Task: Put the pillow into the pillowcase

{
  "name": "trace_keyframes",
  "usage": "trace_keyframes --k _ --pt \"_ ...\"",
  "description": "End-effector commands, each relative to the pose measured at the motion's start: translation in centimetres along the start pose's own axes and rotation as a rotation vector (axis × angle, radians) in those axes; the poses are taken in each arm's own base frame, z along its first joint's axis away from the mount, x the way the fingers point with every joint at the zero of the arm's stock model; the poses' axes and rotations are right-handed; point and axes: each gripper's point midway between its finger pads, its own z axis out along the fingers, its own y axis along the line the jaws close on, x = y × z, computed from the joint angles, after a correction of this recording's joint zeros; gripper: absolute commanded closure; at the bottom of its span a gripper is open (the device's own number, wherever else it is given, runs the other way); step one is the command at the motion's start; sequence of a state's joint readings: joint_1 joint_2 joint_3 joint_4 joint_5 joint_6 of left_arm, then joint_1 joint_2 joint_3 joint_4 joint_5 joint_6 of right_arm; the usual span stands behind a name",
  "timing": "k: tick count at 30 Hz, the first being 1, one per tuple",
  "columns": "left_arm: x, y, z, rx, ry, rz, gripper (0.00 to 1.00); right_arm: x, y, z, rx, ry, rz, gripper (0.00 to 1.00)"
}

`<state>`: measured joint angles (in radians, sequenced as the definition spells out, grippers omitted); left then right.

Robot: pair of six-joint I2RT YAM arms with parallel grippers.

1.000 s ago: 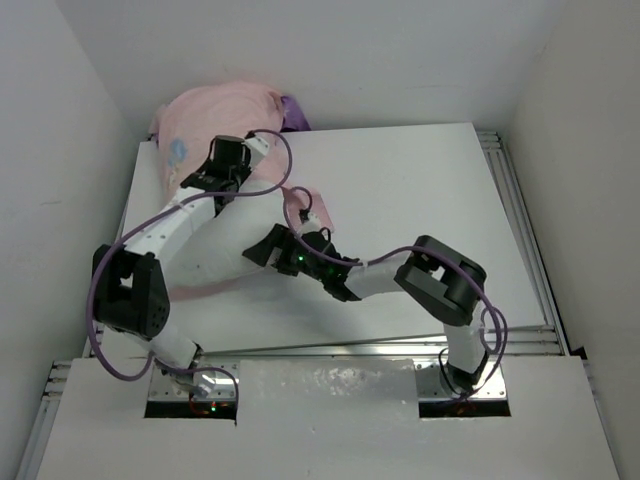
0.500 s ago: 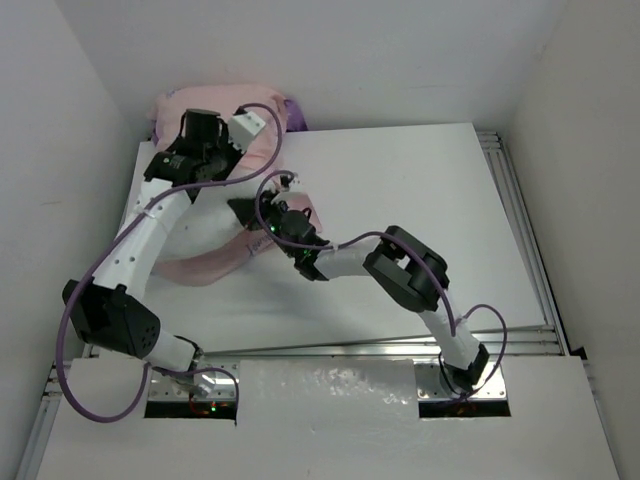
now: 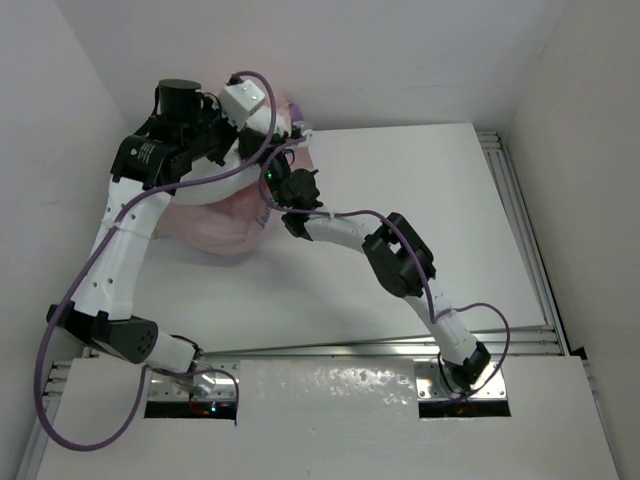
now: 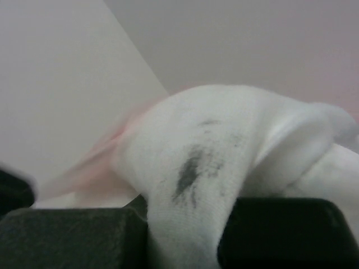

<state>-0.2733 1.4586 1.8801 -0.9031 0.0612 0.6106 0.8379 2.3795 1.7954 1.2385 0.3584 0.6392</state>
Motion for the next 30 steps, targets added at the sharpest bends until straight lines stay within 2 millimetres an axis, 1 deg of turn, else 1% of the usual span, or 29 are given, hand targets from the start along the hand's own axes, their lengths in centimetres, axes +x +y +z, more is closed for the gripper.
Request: trace_keyframes --k 1,3,4,5,6,7,8,9,10,11,12,13,14,15,16,17,18,19,20,21,22,23,24,25,26,27,28,29,30 --pt "0.9 -6.9 -2.8 0.246 -0.002 -0.034 1.0 -0.4 -10.2 1.4 0.23 -0.012 -0.175 1.0" --pt "3.8 -7.8 -0.9 0.247 0.07 -0.031 1.0 1.0 -10.4 0.9 0.228 0.024 -0.167 1.0" --pt "6.6 -8.7 0.8 0.246 0.127 -0.03 1.0 1.4 -10.4 0.5 0.231 0.03 -0.162 1.0" --pt "7.8 -9.1 1.5 0.24 0.151 -0.03 1.0 2.0 -10.9 -0.3 0.239 0.048 -0.163 1.0" --pt "9.1 -9.6 2.2 0.237 0.174 -0.037 1.0 2.2 -10.9 -0.6 0.24 0.055 -0.155 1.0" --pt "9.4 -9.4 2.4 0.219 0.182 -0.046 1.0 2.2 -10.9 -0.8 0.24 0.06 -0.154 1.0" --pt "9.5 -9.0 2.4 0.195 0.194 -0.051 0.96 2.2 -10.7 -0.8 0.232 0.068 -0.157 1.0" --pt "8.4 -8.3 1.9 0.175 0.165 -0.055 0.85 2.3 -10.7 -0.9 0.227 0.074 -0.164 1.0" --pt "7.9 -8.1 1.4 0.174 0.157 -0.057 0.76 2.2 -10.6 -0.7 0.22 0.074 -0.165 1.0" --pt "7.0 -8.3 0.7 0.198 0.127 -0.055 0.63 2.3 -10.2 -0.5 0.206 0.077 -0.161 1.0" --pt "5.8 -7.9 -0.4 0.195 0.088 -0.048 0.61 2.3 -10.0 -0.4 0.199 0.077 -0.158 1.0" --pt "6.2 -8.4 -1.1 0.226 0.1 -0.02 0.61 2.2 -9.9 -0.2 0.194 0.074 -0.156 1.0" --pt "6.6 -9.5 -1.8 0.288 0.105 0.008 0.68 1.8 -9.6 0.2 0.186 0.065 -0.151 1.0" --pt "8.1 -10.6 -2.4 0.341 0.134 0.048 0.71 1.6 -9.5 0.4 0.183 0.061 -0.146 1.0" --pt "10.5 -12.3 -3.4 0.45 0.187 0.146 0.74 1.4 -9.4 0.7 0.178 0.058 -0.142 1.0" --pt "12.4 -13.4 -3.8 0.504 0.222 0.192 0.8 0.9 -9.0 1.3 0.167 0.047 -0.132 1.0" --pt "16.1 -15.0 -4.2 0.566 0.284 0.259 0.85 1.0 -9.0 1.4 0.163 0.052 -0.115 1.0" --pt "18.0 -15.2 -4.2 0.566 0.329 0.3 0.9 0.7 -8.6 1.7 0.152 0.048 -0.107 1.0" --pt "20.7 -15.9 -4.1 0.578 0.391 0.315 0.89 0.6 -8.4 1.8 0.146 0.048 -0.099 1.0" --pt "21.2 -15.2 -3.3 0.514 0.407 0.313 0.84 0.3 -7.7 2.0 0.125 0.051 -0.087 1.0" --pt "21.5 -15.1 -3.0 0.497 0.407 0.299 0.82 0.4 -7.3 2.0 0.114 0.058 -0.079 1.0" --pt "20.7 -14.8 -3.3 0.48 0.363 0.296 0.81 0.5 -7.3 2.0 0.113 0.069 -0.058 1.0" --pt "19.1 -14.2 -3.1 0.459 0.278 0.275 0.79 0.0 -6.9 2.2 0.109 0.065 -0.045 1.0" --pt "17.7 -13.4 -3.3 0.418 0.213 0.257 0.77 0.1 -7.1 1.8 0.117 0.065 -0.036 1.0" --pt "15.5 -12.1 -4.5 0.331 0.105 0.249 0.76 -0.2 -7.0 1.7 0.117 0.056 -0.027 1.0" --pt "13.2 -10.1 -4.3 0.219 -0.006 0.219 0.74 -0.4 -7.0 1.6 0.119 0.047 -0.025 1.0" --pt "12.3 -9.4 -4.5 0.159 -0.064 0.214 0.65 -0.7 -6.9 1.3 0.117 0.04 -0.018 1.0" --pt "13.0 -9.5 -4.6 0.102 -0.097 0.197 0.59 -0.8 -7.0 1.1 0.12 0.039 -0.019 1.0" --pt "12.0 -7.7 -4.1 -0.023 -0.161 0.135 0.5 -0.8 -6.8 1.1 0.109 0.045 -0.02 1.0"
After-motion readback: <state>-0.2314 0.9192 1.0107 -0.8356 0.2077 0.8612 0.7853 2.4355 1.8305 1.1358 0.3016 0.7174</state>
